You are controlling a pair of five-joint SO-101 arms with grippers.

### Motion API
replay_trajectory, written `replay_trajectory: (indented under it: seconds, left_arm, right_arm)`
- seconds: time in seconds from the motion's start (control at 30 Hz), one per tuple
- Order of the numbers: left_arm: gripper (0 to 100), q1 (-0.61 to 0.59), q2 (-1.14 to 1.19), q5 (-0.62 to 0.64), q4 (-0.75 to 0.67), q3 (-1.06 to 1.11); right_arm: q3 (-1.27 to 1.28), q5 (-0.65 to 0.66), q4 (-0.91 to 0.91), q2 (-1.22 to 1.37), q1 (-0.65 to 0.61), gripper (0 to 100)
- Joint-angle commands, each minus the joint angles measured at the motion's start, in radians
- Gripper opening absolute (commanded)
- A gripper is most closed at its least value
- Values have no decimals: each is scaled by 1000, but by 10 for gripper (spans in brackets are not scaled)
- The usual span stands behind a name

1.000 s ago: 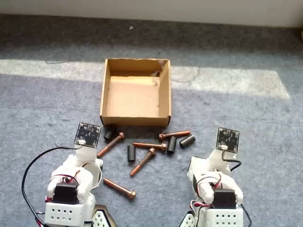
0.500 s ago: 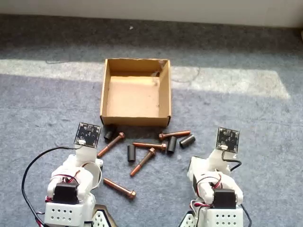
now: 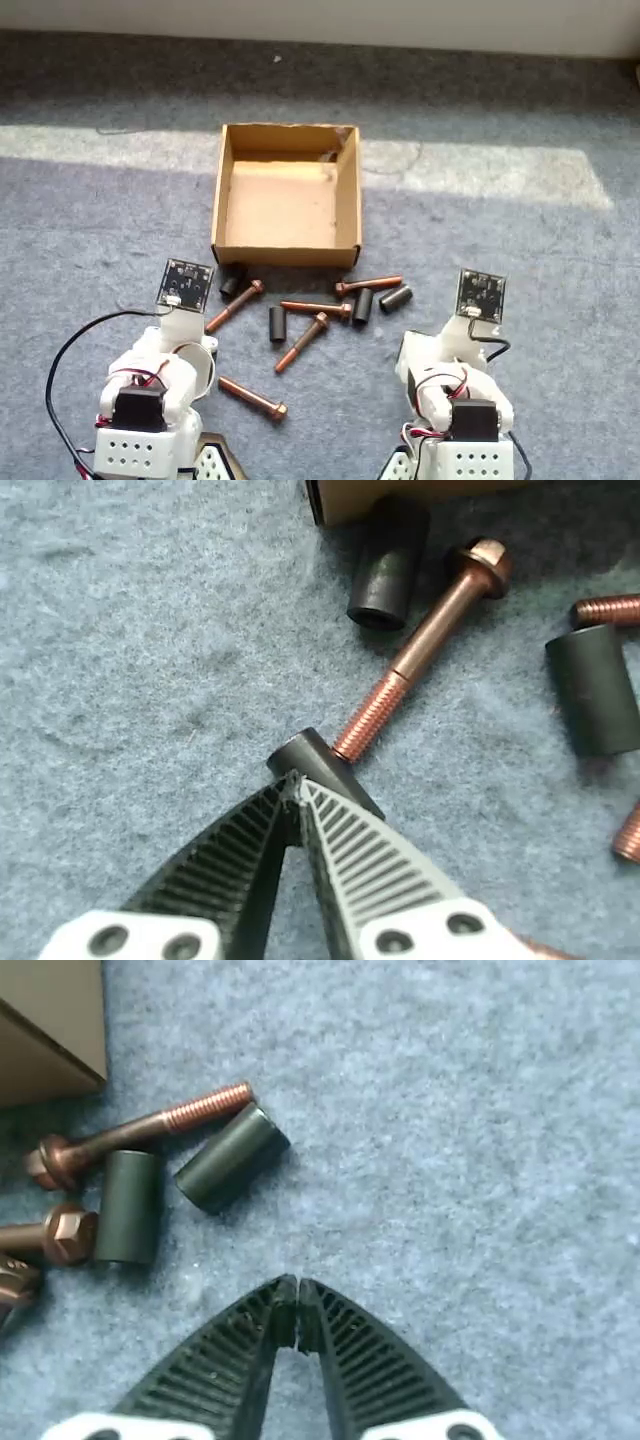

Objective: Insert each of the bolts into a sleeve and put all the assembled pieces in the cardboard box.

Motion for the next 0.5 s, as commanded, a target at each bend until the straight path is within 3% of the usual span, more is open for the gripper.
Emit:
replay_trajectory:
  seconds: [0.0, 0.47]
  left_arm:
    - [6, 18, -15, 11, 3, 12]
    - [7, 44, -15, 8, 8, -7]
  right_arm:
    - [120, -3, 7, -13, -8, 5]
    - [119, -2, 8, -12, -8, 5]
